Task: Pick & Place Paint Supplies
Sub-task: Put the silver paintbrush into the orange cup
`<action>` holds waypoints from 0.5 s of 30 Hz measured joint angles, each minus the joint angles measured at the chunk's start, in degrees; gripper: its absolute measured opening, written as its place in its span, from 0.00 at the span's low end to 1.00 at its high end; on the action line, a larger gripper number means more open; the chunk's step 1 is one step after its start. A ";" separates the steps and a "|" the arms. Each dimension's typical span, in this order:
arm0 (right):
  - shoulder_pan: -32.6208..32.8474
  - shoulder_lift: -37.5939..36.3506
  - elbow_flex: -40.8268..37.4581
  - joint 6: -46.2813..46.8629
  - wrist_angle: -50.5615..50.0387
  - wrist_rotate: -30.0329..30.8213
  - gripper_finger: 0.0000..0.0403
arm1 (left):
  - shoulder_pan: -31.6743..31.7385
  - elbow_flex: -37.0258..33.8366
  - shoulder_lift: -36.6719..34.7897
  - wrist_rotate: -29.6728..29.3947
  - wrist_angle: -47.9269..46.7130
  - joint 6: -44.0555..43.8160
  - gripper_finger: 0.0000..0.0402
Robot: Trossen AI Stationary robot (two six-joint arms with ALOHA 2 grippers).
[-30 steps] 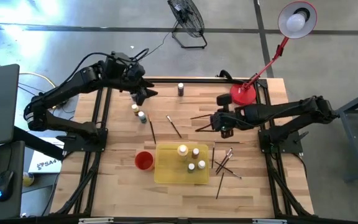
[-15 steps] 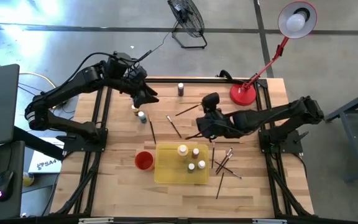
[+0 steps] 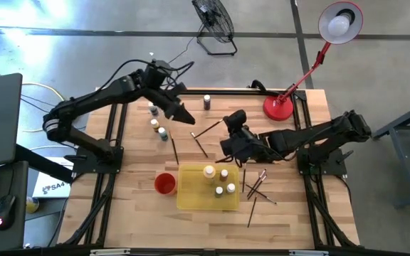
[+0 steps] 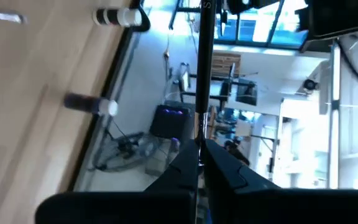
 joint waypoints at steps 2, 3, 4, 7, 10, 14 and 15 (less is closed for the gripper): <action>0.13 0.00 0.00 -1.50 0.20 0.80 0.01 | 0.00 0.02 1.21 1.65 2.26 -3.23 0.58; 0.21 0.00 0.00 -1.89 0.26 1.04 0.01 | 0.00 0.02 1.80 2.29 2.68 -4.61 0.58; 0.22 0.00 0.00 -2.12 0.30 1.07 0.01 | 0.00 0.02 2.46 3.06 3.73 -5.77 0.58; 0.29 0.01 0.00 -2.45 0.35 1.03 0.01 | -0.02 0.00 3.80 6.07 5.95 -8.88 0.58; 0.26 0.02 0.00 -2.47 0.35 0.96 0.01 | -1.49 0.02 4.55 6.95 8.30 -10.64 0.58; 0.22 0.02 0.00 -2.47 0.35 1.03 0.01 | -3.49 0.02 5.18 6.91 8.51 -11.16 0.58; 0.24 0.02 0.00 -2.50 0.35 0.98 0.01 | -3.99 0.06 5.37 6.65 8.55 -11.17 0.58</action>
